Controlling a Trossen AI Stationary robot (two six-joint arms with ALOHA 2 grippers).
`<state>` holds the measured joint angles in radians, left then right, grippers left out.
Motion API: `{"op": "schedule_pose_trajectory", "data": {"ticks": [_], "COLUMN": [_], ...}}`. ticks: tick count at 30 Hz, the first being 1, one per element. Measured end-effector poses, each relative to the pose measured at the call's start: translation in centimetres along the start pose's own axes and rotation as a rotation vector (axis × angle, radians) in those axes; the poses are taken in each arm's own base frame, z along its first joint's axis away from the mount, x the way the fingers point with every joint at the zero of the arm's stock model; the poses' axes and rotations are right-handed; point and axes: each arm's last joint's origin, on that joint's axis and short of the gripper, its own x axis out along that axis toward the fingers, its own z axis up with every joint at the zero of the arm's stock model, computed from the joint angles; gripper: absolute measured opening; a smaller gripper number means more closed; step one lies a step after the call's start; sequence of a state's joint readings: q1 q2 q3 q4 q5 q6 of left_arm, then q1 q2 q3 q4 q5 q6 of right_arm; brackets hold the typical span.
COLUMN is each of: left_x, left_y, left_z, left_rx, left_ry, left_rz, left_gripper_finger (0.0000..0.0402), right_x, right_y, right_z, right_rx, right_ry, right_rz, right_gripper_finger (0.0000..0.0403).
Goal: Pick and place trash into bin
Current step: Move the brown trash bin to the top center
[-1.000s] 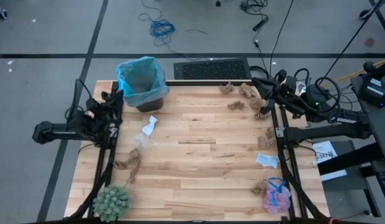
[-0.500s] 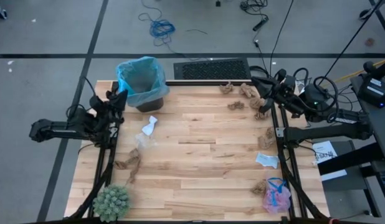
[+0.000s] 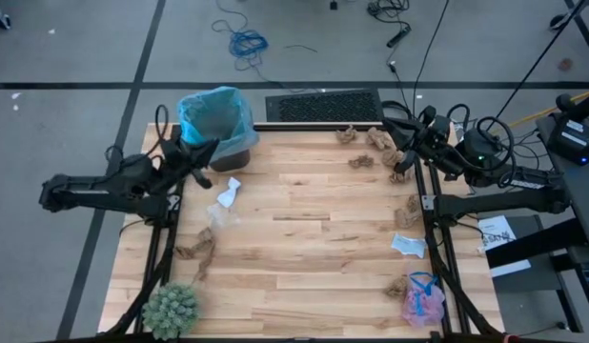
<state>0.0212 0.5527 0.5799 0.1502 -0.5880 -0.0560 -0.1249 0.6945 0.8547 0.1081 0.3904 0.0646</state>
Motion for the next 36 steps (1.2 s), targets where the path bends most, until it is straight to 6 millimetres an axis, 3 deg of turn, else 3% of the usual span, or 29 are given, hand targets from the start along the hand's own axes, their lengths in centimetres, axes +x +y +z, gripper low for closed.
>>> {"op": "schedule_pose_trajectory", "data": {"ticks": [5,9,15,20,28,36], "left_x": [1.2,2.4,4.3,5.8,7.6,8.9], "left_y": [-0.6,-1.0,-0.9,-0.4,1.0,0.9], "left_z": [2.5,4.2,5.3,6.0,4.9,4.8], "left_rx": [0.122,0.205,0.286,0.289,0.357,0.346], "left_ry": [0.062,0.119,0.296,0.378,0.5,0.447], "left_rz": [0.028,0.056,0.11,0.141,0.172,0.206], "left_gripper_finger": [0.0005,0.0031,0.0077,0.009,0.0091,0.0091], "right_x": [0.0,0.0,0.0,0.0,0.0,0.0], "right_y": [0.0,0.0,0.0,0.0,0.0,0.0], "right_z": [0.0,0.0,0.0,0.0,0.0,0.0], "right_rx": [-0.005,-0.005,-0.005,-0.005,-0.006,-0.001], "right_ry": [0.0,0.0,0.0,0.0,0.001,0.001], "right_rz": [0.0,0.0,0.0,0.0,0.0,0.0], "right_gripper_finger": [0.0,0.0,0.0,0.0,0.0,0.0]}}
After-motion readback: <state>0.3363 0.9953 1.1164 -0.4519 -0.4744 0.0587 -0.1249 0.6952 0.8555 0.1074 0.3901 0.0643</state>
